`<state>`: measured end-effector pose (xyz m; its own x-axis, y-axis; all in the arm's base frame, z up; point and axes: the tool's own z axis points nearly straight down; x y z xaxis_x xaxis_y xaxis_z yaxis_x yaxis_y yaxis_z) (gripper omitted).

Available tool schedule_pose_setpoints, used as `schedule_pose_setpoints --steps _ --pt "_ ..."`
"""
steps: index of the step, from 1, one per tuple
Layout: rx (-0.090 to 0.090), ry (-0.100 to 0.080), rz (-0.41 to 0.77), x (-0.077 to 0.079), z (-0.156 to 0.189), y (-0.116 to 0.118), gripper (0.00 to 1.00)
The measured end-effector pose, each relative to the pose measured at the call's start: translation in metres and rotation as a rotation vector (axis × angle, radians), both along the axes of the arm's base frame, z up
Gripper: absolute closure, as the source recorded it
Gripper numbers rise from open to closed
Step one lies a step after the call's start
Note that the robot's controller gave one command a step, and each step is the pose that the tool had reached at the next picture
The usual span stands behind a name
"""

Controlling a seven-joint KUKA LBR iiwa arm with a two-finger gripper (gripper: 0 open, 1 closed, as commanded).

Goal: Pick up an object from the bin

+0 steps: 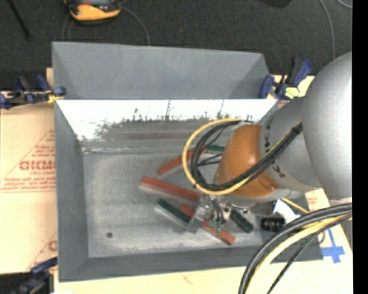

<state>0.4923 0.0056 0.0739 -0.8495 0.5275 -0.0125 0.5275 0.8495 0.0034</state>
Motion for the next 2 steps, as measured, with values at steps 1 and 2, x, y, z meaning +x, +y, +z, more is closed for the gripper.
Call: schedule_pose_setpoints --steps 1,2 --pt "0.0 0.003 0.0 -0.001 0.004 0.0 1.0" --pt "0.003 0.014 0.002 -0.004 0.021 0.001 1.0"
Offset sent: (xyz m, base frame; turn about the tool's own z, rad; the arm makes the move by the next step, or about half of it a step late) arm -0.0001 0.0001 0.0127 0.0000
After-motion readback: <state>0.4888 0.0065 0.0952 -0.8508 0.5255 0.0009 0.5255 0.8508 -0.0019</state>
